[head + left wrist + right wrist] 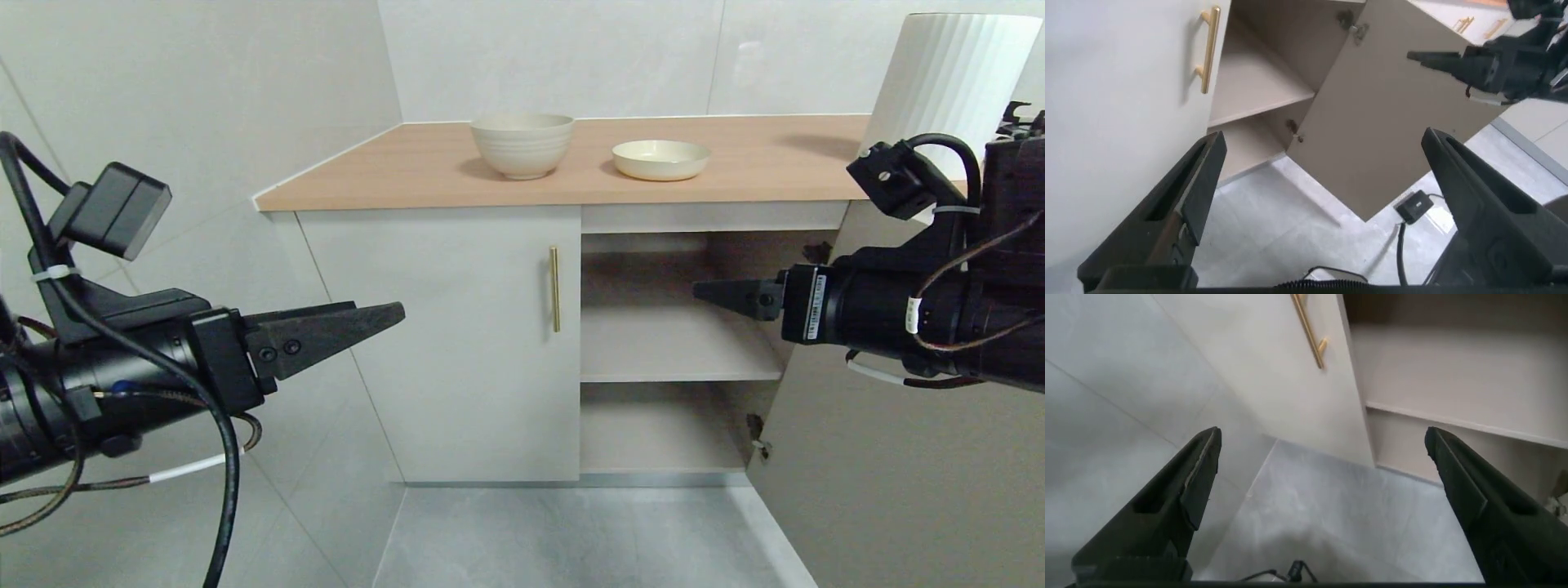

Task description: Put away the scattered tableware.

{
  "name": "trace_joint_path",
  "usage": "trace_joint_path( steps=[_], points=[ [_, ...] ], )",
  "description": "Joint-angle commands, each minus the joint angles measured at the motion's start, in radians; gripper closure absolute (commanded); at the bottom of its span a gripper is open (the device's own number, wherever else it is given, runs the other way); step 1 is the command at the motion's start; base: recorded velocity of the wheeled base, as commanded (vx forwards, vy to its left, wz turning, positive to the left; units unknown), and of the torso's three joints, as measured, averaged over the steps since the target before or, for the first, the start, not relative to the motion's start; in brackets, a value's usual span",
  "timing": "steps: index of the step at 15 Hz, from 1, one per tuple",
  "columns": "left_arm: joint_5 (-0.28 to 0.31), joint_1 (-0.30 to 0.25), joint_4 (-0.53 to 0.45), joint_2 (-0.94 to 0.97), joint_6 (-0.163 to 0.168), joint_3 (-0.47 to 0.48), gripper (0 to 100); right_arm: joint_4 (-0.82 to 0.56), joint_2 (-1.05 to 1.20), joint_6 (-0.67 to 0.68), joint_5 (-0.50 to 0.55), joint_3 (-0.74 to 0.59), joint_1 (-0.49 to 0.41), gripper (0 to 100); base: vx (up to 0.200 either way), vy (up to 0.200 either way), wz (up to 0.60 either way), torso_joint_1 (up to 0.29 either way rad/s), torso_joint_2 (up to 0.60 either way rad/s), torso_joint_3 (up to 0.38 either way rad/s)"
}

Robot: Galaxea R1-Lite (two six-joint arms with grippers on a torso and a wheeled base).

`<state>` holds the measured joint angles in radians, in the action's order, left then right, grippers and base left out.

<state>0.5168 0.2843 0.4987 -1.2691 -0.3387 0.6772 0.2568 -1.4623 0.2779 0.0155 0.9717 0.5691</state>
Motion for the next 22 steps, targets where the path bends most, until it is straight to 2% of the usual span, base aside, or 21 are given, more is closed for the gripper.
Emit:
trace_joint_path(
  steps=[1, 10, 22],
  points=[
    [0.000, 0.000, -0.002, -0.004, 0.001, 0.001, 0, -0.011, 0.013, 0.003, 0.000, 0.005, 0.001, 0, 0.200, 0.000, 0.00, 0.002, 0.00, -0.002],
    [0.000, 0.000, 0.000, -0.012, 0.000, 0.001, 0, -0.070, 0.042, 0.004, -0.008, 0.005, 0.001, 0, 0.200, 0.000, 0.00, 0.004, 0.00, 0.005],
    [0.002, 0.000, 0.006, -0.015, -0.003, 0.001, 0, -0.062, 0.063, -0.002, -0.011, -0.034, 0.000, 0, 0.000, 0.000, 0.00, 0.000, 0.00, 0.000]
  ],
)
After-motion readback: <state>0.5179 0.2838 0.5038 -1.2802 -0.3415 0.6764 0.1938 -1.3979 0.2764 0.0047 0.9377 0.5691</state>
